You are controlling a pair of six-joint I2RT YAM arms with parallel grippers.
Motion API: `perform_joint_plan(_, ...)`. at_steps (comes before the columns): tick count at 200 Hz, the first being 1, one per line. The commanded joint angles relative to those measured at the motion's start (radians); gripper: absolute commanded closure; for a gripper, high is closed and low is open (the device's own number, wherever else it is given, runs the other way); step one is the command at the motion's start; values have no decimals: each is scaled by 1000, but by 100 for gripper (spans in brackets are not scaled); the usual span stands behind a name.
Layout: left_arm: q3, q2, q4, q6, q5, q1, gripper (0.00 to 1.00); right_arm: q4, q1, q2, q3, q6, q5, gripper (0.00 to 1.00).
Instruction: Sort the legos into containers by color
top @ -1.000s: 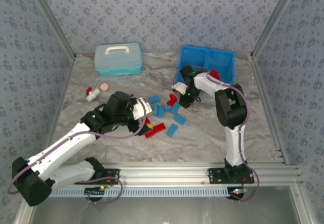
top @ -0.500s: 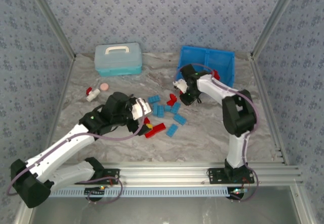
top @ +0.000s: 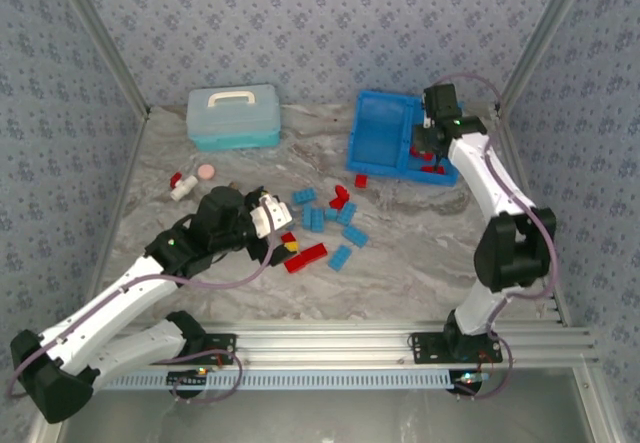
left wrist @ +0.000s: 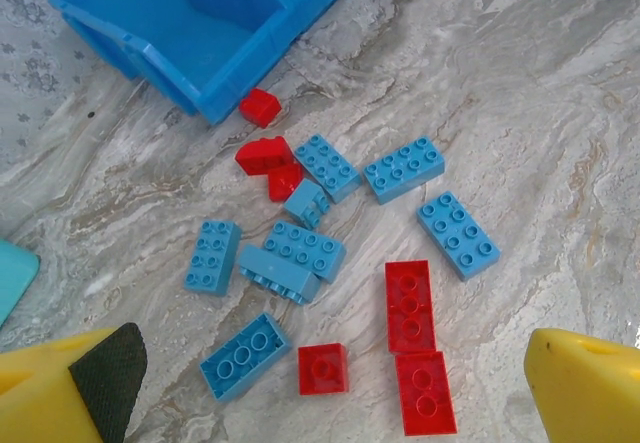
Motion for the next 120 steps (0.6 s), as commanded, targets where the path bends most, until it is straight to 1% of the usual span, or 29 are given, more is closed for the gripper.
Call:
perform_joint_plan(1, -7, -39, 31, 13, 5, -6, 1, -70, -8, 138, 118, 100, 110, 75)
perform_joint_plan(33, -13, -43, 36, 18, -2, -5, 1, -68, -84, 267, 186, 171, 26, 75)
perform_joint_plan(58, -9, -29, 29, 17, 3, -5, 1, -68, -98, 340, 230, 161, -40, 74)
perform_joint_plan(80, -7, -23, 27, 18, 2, -6, 1, -93, -99, 405, 269, 162, -50, 71)
perform_joint_plan(91, -6, -22, 26, 18, 4, -6, 1, -101, -102, 427, 277, 170, -56, 66)
perform_joint_plan(107, -6, -25, 25, 16, 3, -6, 1, -104, -102, 431, 274, 177, -50, 52)
perform_joint_plan(120, -8, -25, 25, 16, 2, -6, 1, -99, -98, 409, 262, 176, -36, 47)
